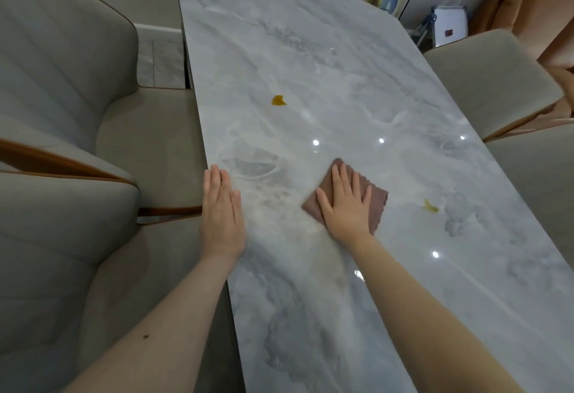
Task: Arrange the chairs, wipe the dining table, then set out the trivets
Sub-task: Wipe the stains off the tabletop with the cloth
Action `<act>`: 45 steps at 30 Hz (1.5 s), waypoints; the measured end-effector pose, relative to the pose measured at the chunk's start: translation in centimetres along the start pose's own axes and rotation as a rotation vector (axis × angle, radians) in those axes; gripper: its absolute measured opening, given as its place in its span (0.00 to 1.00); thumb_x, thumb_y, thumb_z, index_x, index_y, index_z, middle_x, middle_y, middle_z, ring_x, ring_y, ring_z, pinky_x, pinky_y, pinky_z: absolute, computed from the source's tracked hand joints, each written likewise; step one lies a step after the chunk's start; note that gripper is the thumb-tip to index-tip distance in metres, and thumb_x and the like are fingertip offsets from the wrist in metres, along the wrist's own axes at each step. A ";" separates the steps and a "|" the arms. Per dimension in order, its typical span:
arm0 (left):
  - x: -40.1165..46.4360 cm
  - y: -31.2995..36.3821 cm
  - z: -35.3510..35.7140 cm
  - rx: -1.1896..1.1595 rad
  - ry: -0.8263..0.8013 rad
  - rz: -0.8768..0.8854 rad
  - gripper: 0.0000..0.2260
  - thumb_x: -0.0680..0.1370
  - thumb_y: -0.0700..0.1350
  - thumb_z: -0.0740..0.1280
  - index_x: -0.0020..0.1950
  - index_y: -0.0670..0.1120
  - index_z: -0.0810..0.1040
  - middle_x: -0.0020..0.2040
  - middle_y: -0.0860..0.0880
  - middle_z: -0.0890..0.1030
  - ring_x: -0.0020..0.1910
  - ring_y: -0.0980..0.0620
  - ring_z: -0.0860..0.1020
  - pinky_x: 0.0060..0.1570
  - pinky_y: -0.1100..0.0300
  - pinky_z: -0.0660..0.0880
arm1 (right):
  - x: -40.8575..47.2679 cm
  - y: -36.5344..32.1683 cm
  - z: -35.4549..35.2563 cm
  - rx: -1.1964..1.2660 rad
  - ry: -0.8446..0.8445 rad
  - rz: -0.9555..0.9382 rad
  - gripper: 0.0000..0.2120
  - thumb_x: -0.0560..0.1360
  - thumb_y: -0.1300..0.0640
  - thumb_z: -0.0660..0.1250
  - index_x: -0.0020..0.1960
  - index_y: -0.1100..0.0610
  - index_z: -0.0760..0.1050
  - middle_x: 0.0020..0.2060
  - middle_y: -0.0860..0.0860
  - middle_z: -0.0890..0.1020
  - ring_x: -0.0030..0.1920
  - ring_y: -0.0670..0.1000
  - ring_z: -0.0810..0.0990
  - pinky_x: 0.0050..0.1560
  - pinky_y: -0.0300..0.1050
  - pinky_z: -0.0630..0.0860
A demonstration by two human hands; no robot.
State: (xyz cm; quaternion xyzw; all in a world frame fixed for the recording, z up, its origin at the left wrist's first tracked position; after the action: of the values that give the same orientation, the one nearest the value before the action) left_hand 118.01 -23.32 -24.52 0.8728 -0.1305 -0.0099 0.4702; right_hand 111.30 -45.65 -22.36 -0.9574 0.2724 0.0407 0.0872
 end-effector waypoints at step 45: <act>-4.1 -2.8 -3.0 -0.583 -0.111 -0.333 0.18 0.84 0.40 0.52 0.74 0.41 0.62 0.73 0.47 0.65 0.73 0.52 0.62 0.72 0.62 0.58 | -7.6 -14.3 2.7 -0.021 -0.047 -0.572 0.28 0.80 0.42 0.50 0.78 0.47 0.48 0.78 0.44 0.50 0.78 0.51 0.42 0.75 0.60 0.39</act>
State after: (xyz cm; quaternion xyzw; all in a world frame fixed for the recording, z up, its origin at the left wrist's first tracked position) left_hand 115.10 -18.40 -25.57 0.7090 -0.0034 -0.1709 0.6842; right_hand 112.32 -29.28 -21.95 -0.9950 -0.0113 0.0393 0.0915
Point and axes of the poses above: each hand's wrist, its own x-axis towards the middle knuckle, its own z-axis out of the palm, y = z × x, the point moved 2 cm from there along x, towards the middle knuckle
